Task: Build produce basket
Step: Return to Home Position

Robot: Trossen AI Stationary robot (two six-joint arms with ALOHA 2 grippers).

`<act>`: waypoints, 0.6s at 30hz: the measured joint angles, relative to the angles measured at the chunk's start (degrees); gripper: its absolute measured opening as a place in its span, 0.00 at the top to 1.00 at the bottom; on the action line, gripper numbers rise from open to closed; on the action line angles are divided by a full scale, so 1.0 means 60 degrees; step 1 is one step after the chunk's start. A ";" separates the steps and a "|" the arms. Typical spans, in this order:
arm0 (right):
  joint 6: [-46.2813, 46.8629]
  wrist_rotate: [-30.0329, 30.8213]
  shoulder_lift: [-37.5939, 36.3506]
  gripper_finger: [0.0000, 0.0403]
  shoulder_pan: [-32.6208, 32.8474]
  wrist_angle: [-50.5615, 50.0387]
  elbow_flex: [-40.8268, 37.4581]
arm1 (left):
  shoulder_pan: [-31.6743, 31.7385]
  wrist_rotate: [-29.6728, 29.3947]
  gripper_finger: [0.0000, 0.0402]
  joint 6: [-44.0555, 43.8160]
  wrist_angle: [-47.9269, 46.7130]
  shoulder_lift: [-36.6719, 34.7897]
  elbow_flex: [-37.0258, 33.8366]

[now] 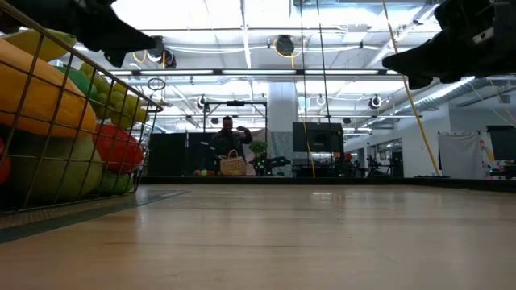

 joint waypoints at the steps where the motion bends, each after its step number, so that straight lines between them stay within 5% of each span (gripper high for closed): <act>1: -0.0027 -0.0001 -0.0074 1.00 0.0000 0.0022 -0.0064 | -0.0046 -0.0004 0.99 0.0002 0.0136 -0.0211 -0.0173; 18: -0.1154 0.0049 -0.1552 1.00 0.0007 0.0000 -0.0779 | -0.0068 -0.0464 1.00 -0.0326 0.0145 -0.2568 -0.1484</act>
